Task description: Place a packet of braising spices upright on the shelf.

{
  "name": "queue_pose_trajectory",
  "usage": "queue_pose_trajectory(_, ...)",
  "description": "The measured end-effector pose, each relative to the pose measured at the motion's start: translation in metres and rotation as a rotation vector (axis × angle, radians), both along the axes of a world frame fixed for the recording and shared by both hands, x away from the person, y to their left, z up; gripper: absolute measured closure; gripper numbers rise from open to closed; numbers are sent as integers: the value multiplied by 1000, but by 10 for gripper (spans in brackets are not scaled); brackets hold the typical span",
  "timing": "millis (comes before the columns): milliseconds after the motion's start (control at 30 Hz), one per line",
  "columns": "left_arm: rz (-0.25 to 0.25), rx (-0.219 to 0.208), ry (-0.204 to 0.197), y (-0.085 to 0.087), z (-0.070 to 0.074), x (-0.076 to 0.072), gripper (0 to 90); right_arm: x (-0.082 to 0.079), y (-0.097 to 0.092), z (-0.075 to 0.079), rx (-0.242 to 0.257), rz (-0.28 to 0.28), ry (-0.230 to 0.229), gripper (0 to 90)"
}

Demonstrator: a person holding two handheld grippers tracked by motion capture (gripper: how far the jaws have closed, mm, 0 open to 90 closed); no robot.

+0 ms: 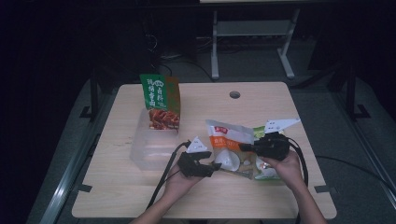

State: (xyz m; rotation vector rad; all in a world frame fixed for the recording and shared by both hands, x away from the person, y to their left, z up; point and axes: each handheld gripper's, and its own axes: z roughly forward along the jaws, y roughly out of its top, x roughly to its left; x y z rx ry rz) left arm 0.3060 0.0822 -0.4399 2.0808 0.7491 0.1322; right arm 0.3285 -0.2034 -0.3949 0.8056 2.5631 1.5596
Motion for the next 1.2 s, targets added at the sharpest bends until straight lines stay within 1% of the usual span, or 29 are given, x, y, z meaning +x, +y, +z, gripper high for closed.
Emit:
queue_pose_trajectory(67, 4, -12, 6, -1, -1, 4, 458, 1, 1, -1, 6, 5, 1, 897)
queue_pose_trajectory(100, 3, -24, 18, -2, -1, 5, 486, 1, 1, -1, 8, 9, -2, 897)
queue_pose_trajectory(133, -5, -31, 20, -2, -1, 6, 526, 1, 2, -2, 7, 15, -9, 897)
queue_pose_trajectory(167, -4, -31, 13, -3, -1, 6, 576, 1, 3, -2, 7, 17, -13, 897)
queue_pose_trajectory(200, -10, -29, 11, -3, 0, 7, 597, 1, 4, -2, 5, 21, -15, 897)
queue_pose_trajectory(233, -18, -27, 19, -4, 0, 8, 613, 0, 6, -2, 7, 22, -18, 897)
queue_pose_trajectory(267, -20, -16, 20, -5, 0, 7, 646, 0, 7, -2, 6, 26, -17, 897)
queue_pose_trajectory(300, -20, -1, 5, -5, 0, 6, 667, -1, 8, -1, 3, 26, -16, 897)
queue_pose_trajectory(333, -19, 5, -2, -4, 0, 6, 697, -1, 9, -1, -1, 25, -16, 897)
queue_pose_trajectory(400, -18, -7, 0, -2, 3, 5, 768, -1, 9, -2, 0, 25, -23, 897)
queue_pose_trajectory(433, -15, -14, -5, -1, 4, 5, 805, -1, 9, -2, 4, 23, -23, 897)
queue_pose_trajectory(467, -15, -11, -14, 0, 5, 4, 845, -1, 9, -3, 3, 20, -20, 897)
queue_pose_trajectory(600, -7, 4, -23, 0, 6, 2, 867, -1, 11, -3, -2, 19, -20, 897)
queue_pose_trajectory(667, 0, 10, -37, 0, 6, 0, 880, -1, 12, -4, -1, 16, -14, 897)
queue_pose_trajectory(733, 0, 24, -51, 1, 7, -2, 892, -1, 13, -5, 0, 18, -9, 896)
queue_pose_trajectory(800, 5, 29, -57, 2, 7, -4, 895, 0, 14, -5, -3, 20, -10, 895)
queue_pose_trajectory(933, 4, 48, -79, 5, 8, -8, 898, 0, 18, -7, -9, 26, 3, 884)
queue_pose_trajectory(967, 10, 45, -77, 5, 7, -9, 898, 0, 19, -7, -14, 27, 7, 873)
queue_pose_trajectory(1033, 4, 51, -85, 7, 7, -11, 899, 1, 22, -9, -20, 35, 25, 847)
queue_pose_trajectory(1067, 6, 49, -85, 7, 7, -12, 899, 1, 24, -10, -30, 42, 23, 834)
queue_pose_trajectory(1100, 10, 49, -86, 8, 8, -13, 899, 1, 26, -11, -39, 49, 32, 825)
queue_pose_trajectory(1133, 2, 56, -93, 9, 8, -13, 899, 2, 29, -12, -44, 50, 38, 822)
queue_pose_trajectory(1167, 5, 53, -91, 10, 7, -14, 899, 2, 32, -13, -52, 56, 43, 823)
queue_pose_trajectory(1200, 0, 60, -95, 11, 8, -15, 899, 2, 35, -14, -62, 57, 47, 817)
